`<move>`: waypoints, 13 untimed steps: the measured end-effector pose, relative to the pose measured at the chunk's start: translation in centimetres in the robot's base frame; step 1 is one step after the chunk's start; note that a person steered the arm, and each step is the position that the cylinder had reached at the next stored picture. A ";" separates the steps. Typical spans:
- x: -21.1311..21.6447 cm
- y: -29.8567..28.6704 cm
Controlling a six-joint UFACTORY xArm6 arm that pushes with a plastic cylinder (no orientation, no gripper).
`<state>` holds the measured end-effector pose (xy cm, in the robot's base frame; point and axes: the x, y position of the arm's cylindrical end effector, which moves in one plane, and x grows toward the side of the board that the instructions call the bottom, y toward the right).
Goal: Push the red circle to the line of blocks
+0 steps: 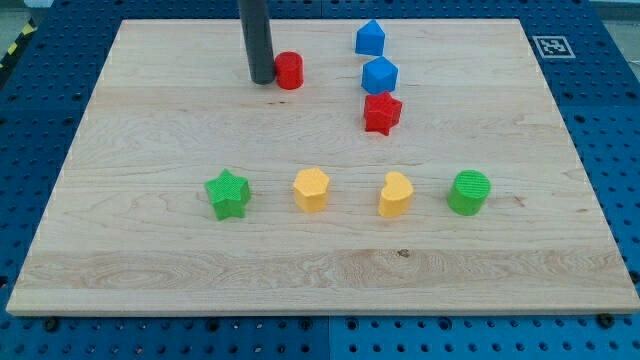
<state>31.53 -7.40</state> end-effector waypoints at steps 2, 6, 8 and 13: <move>1.1 2.4; 2.5 2.9; -0.2 4.6; -4.5 4.0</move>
<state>27.02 -3.44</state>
